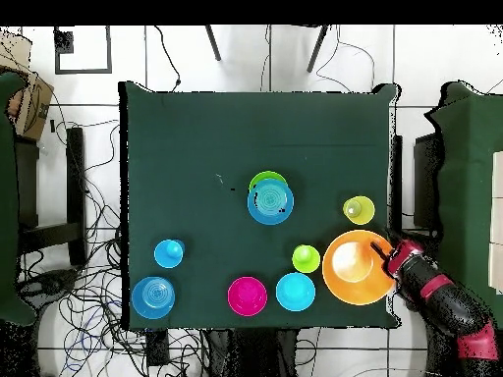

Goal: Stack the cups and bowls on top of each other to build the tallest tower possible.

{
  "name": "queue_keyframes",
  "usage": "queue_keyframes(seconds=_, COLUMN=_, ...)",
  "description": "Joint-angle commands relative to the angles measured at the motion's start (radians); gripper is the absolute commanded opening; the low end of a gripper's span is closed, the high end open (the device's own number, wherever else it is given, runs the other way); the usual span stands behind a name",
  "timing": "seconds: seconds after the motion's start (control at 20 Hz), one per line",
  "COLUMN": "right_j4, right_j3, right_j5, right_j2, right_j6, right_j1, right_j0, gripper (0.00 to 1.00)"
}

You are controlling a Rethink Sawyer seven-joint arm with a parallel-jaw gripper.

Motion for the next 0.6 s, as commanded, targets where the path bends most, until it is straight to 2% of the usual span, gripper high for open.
queue_keyframes(seconds=0.05, right_j4=-0.044, right_j3=-0.018, right_j5=-0.016, right_j2=-0.121, right_j6=-0.095, right_j1=0.047, right_j0=0.047, gripper=1.0)
queue_keyframes(seconds=0.2, right_j4=-0.066, right_j3=-0.019, right_j5=-0.036, right_j2=-0.148, right_j6=-0.051, right_j1=0.035, right_j0=0.069, gripper=1.0)
queue_keyframes(seconds=0.35, right_j4=-0.113, right_j3=-0.01, right_j5=-0.082, right_j2=-0.171, right_j6=-0.013, right_j1=0.008, right_j0=0.11, gripper=1.0)
queue_keyframes(seconds=0.6, right_j4=-0.147, right_j3=-0.007, right_j5=-0.12, right_j2=-0.223, right_j6=0.069, right_j1=-0.037, right_j0=0.191, gripper=1.0)
